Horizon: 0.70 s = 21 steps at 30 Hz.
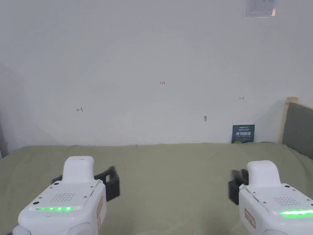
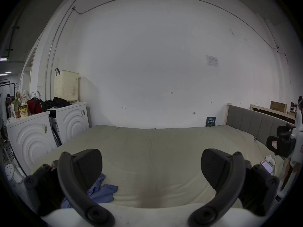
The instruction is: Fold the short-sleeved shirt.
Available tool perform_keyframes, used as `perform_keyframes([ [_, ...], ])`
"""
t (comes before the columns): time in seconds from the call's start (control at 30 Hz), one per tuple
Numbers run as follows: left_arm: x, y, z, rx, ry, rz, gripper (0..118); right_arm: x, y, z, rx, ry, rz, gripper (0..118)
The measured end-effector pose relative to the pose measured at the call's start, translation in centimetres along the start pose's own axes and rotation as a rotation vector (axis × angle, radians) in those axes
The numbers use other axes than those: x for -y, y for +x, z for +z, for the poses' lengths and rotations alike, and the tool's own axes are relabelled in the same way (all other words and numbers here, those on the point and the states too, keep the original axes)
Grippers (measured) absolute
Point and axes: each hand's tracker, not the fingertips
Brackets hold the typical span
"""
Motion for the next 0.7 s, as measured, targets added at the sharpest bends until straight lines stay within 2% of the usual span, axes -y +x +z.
perform_keyframes([
  [0.03,0.1,0.1,-0.3,-0.017,-0.014,0.001,0,0.3,-0.2,0.0,0.067,0.035,-0.004,0],
  [0.07,0.9,-0.4,-0.6,-0.061,-0.001,0.036,0,0.5,-0.4,0.0,0.046,0.015,-0.001,0],
  [0.13,2.2,-1.1,-1.1,-0.014,-0.035,0.032,0,0.4,-0.1,0.2,0.019,0.002,-0.017,0],
  [0.5,0.6,-1.7,-0.2,-0.049,-0.039,0.04,0,0.8,-1.4,-0.1,0.02,-0.012,0.018,0],
  [0.7,1.2,-6.6,1.7,-0.176,-0.052,0.053,0,0.6,-5.8,-2.2,-0.113,-0.024,0.033,0],
])
